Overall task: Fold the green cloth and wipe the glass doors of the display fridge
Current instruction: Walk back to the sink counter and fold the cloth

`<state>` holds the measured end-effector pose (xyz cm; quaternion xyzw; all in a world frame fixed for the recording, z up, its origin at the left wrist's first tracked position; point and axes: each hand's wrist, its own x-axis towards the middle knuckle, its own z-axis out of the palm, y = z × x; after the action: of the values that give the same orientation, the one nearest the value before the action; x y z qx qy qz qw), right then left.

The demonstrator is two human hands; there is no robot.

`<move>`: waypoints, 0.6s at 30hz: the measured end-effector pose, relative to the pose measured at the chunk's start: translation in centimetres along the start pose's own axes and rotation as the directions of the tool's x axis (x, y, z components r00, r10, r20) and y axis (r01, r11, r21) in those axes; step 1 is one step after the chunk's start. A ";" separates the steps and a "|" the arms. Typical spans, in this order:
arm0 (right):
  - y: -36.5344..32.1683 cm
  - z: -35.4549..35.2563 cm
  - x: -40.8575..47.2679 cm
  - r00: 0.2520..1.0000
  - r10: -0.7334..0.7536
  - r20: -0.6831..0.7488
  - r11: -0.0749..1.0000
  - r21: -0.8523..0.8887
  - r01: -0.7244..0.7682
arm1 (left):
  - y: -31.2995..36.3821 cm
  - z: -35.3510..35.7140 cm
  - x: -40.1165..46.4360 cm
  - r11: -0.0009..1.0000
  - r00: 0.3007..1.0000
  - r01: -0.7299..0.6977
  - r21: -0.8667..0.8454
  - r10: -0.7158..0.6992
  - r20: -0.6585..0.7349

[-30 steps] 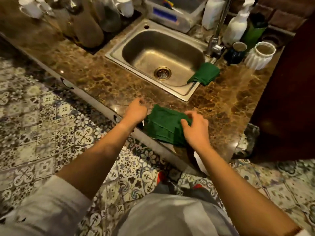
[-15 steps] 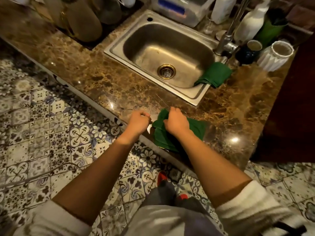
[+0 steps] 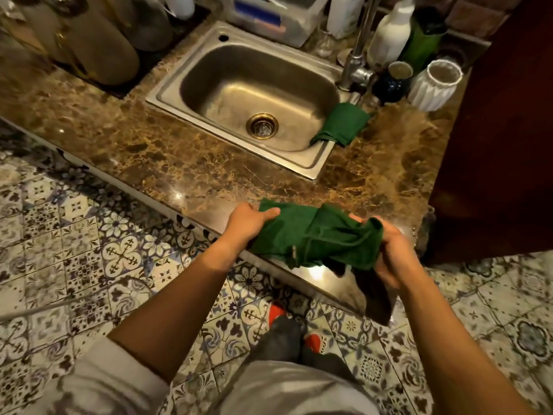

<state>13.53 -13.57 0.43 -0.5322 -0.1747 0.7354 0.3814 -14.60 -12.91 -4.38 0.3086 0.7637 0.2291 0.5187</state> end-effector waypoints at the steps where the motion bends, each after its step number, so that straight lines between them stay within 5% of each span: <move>1: -0.2 -1.9 -0.3 0.998 0.063 -0.025 0.989 0.139 -0.059 | 0.3 0.6 -0.1 0.999 0.999 0.005 0.051 -0.004 -0.035; 3: -0.2 -4.6 -0.8 0.989 0.138 -0.056 0.974 0.188 -0.126 | 0.8 2.0 -0.2 0.995 0.996 0.031 0.093 -0.023 -0.089; 5: 0.1 -5.7 -0.7 0.976 0.161 -0.144 0.980 -0.095 -0.175 | 1.0 2.8 -0.3 0.987 0.996 0.042 0.158 -0.030 -0.080; 9: -0.1 -5.8 0.1 0.898 -0.112 -0.425 0.849 -0.510 -0.135 | 1.2 2.5 -0.2 0.994 0.994 -0.028 0.107 0.038 -0.099; 18: -1.4 -4.9 -0.2 0.884 -0.440 -0.162 0.798 -0.522 0.302 | 3.2 -3.2 -0.1 0.894 0.899 -0.430 -0.126 0.411 -0.152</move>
<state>18.62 -13.56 -0.32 -0.6616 -0.3992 0.4972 0.3947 -16.84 -10.82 -1.04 0.4104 0.6886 0.4133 0.4319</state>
